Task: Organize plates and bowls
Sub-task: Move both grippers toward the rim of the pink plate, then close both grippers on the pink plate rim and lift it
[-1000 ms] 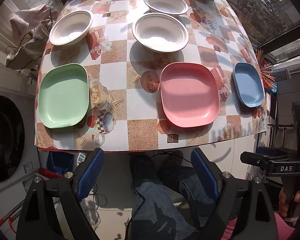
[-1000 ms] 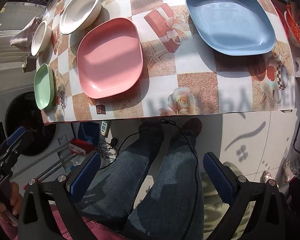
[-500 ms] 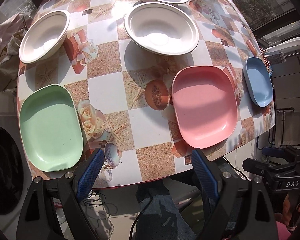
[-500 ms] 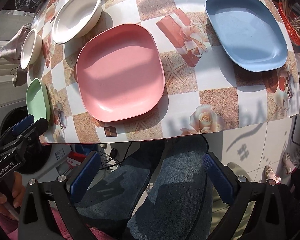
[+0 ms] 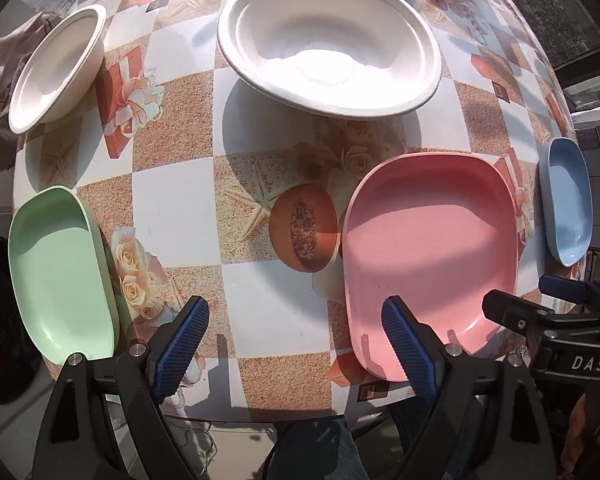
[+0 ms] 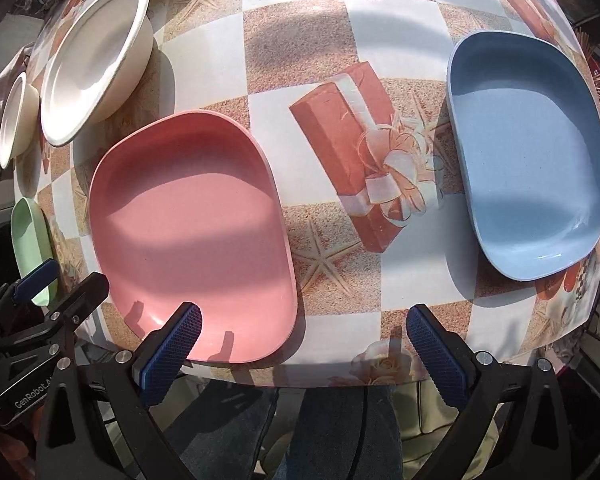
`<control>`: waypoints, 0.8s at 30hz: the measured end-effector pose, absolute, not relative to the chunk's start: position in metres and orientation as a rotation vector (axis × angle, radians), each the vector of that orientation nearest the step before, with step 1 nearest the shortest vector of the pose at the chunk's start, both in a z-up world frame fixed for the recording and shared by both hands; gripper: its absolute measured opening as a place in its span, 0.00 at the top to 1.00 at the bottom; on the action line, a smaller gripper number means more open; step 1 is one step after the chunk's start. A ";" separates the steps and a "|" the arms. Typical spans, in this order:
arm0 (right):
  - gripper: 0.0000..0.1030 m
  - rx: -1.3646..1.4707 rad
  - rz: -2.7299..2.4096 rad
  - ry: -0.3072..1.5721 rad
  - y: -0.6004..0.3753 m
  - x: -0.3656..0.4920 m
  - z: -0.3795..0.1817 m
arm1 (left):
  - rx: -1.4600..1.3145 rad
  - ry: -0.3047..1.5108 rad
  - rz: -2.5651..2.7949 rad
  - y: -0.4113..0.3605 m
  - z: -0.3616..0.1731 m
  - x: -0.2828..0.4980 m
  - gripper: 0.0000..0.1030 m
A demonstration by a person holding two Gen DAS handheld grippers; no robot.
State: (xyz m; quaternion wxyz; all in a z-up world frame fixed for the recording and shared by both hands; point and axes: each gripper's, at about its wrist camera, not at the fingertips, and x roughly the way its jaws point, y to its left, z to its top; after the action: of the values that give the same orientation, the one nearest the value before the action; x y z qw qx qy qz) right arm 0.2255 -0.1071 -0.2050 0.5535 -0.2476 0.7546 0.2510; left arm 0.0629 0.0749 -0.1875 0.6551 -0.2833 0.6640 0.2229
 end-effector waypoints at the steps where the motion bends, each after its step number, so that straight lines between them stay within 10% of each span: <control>1: 0.00 -0.593 0.605 1.787 -0.103 0.228 -0.208 | -0.633 1.508 0.521 0.075 -0.191 0.066 0.12; 20: 0.01 -0.858 0.704 1.649 -0.052 0.187 -0.215 | -0.594 1.513 0.578 0.096 -0.233 0.074 0.30; 24: 0.10 -0.851 0.710 1.633 -0.059 0.179 -0.211 | -0.583 1.490 0.534 0.087 -0.232 0.069 0.64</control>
State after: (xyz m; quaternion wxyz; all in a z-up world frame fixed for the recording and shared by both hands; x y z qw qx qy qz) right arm 0.1795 -0.0587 -0.2109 0.5513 -0.3597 0.6903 0.3003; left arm 0.0690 0.0865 -0.2315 0.6649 -0.2581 0.6599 0.2364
